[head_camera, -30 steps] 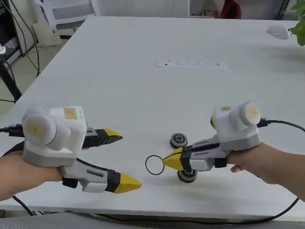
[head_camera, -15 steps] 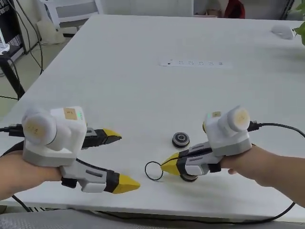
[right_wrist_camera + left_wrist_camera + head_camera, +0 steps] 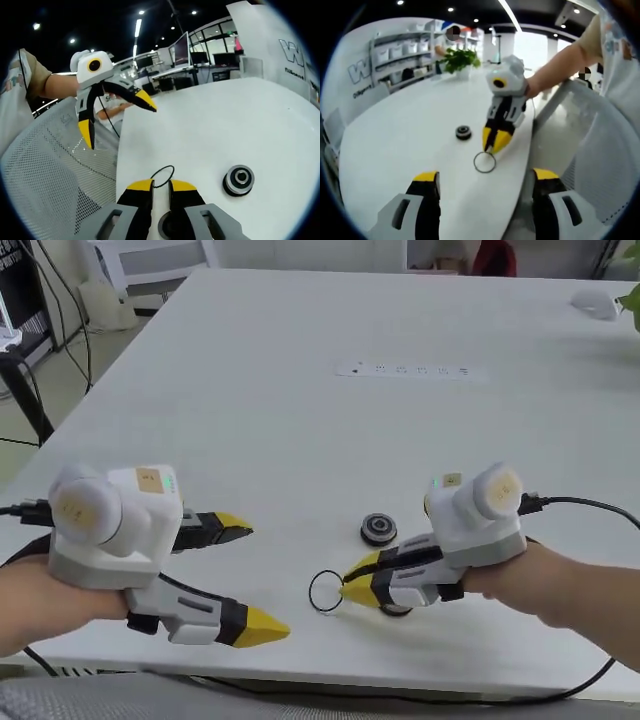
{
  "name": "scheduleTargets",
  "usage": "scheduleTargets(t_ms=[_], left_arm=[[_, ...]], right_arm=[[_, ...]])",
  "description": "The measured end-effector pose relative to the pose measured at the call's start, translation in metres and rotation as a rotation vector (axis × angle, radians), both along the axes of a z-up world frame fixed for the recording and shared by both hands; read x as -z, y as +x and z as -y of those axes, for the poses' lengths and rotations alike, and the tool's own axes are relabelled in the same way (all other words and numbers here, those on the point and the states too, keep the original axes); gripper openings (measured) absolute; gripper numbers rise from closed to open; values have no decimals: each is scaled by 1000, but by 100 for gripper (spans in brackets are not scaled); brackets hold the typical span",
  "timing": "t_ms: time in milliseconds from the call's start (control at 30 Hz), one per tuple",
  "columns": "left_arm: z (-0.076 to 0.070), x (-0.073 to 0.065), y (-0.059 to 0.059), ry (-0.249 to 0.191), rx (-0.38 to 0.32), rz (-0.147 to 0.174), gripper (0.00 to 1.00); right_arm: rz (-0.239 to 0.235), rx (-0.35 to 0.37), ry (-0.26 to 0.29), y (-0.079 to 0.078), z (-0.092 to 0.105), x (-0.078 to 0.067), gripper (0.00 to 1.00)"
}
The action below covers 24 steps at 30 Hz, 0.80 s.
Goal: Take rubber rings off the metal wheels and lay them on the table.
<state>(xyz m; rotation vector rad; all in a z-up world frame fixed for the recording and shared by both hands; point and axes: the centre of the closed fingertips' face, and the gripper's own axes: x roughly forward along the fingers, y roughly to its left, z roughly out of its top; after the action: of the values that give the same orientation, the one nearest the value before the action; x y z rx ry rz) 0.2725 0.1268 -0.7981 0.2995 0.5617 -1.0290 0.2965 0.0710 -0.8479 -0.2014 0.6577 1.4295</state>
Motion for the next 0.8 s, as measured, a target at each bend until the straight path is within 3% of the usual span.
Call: scheduleTargets(t_ms=[300, 800], left_arm=[[4, 0, 1, 5, -5, -4, 75], [16, -5, 8, 22, -27, 6, 75]], right_arm=[[33, 2, 39, 2, 7, -13, 25], [87, 15, 90, 6, 42, -27, 37]])
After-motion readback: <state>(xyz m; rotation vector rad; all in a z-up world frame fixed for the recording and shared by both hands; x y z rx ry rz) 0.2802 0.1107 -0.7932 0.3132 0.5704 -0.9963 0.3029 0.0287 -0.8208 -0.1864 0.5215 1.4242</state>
